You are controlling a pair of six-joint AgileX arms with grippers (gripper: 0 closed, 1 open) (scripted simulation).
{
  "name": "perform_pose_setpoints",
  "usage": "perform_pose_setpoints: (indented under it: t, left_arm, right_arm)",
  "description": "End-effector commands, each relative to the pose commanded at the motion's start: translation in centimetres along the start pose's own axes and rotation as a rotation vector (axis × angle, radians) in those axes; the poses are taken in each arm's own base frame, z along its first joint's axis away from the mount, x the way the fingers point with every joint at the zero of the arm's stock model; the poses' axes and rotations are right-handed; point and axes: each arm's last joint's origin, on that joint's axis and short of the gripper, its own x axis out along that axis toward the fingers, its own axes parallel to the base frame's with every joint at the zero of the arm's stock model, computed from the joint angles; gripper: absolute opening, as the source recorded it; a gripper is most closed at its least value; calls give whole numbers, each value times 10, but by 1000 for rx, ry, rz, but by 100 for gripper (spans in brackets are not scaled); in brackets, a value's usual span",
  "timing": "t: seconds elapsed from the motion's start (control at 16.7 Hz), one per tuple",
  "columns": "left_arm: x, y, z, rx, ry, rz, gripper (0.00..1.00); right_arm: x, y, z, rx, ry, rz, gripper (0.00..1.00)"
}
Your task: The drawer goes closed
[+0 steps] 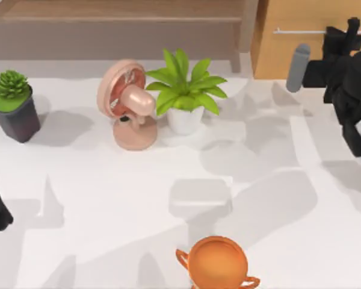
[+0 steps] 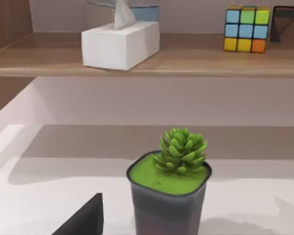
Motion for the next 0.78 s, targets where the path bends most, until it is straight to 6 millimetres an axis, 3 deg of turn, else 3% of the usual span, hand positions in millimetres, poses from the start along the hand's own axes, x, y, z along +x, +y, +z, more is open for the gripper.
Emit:
perform_pose_setpoints:
  t: [0.42, 0.78]
  left_arm:
    - [0, 0, 0, 0, 0, 0, 100]
    - [0, 0, 0, 0, 0, 0, 100]
  right_arm:
    - [0, 0, 0, 0, 0, 0, 98]
    - [0, 0, 0, 0, 0, 0, 100]
